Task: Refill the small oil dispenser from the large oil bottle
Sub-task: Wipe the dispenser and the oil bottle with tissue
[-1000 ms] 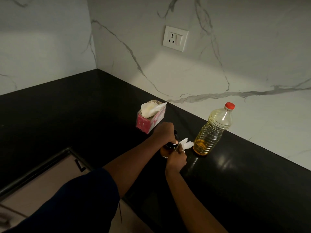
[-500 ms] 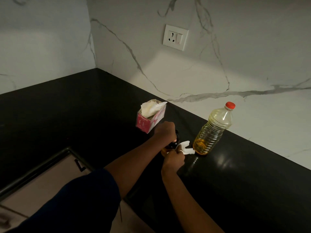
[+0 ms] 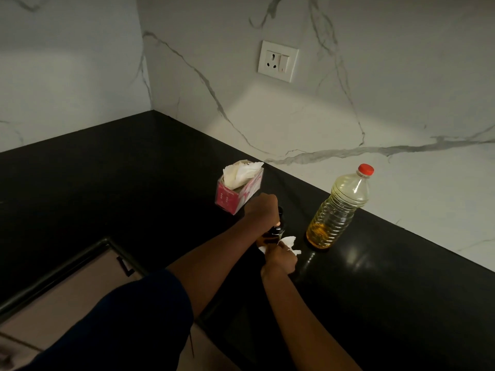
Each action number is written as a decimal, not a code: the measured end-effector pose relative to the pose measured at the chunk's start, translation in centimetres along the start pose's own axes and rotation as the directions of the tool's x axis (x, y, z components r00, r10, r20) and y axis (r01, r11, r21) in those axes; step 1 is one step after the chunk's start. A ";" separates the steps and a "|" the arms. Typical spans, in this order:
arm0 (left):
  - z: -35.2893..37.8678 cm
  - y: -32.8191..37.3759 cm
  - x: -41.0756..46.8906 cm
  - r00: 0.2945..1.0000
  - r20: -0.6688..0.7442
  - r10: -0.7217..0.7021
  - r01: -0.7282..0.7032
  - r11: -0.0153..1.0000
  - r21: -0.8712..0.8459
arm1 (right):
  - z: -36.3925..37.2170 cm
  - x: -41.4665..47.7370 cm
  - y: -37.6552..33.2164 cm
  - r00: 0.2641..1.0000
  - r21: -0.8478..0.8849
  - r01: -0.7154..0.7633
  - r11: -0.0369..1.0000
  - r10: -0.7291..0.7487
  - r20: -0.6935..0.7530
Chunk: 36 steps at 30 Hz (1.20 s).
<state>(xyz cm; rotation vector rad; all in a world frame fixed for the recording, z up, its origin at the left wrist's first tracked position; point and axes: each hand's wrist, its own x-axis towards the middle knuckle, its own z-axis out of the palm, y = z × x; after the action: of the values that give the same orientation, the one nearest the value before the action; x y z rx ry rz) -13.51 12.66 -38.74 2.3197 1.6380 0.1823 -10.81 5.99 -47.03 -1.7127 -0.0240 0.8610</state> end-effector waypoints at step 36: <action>-3.6 10.8 5.3 0.824 0.203 0.528 -0.278 0.691 -0.668 | -11.1 3.1 -15.4 0.336 -0.332 0.826 0.455 -0.871 -0.358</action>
<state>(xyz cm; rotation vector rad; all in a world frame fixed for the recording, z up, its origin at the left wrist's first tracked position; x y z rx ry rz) -2.94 14.93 -32.38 1.9855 0.6848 0.2867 3.81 3.33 -34.81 -1.6233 -0.6017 -0.4139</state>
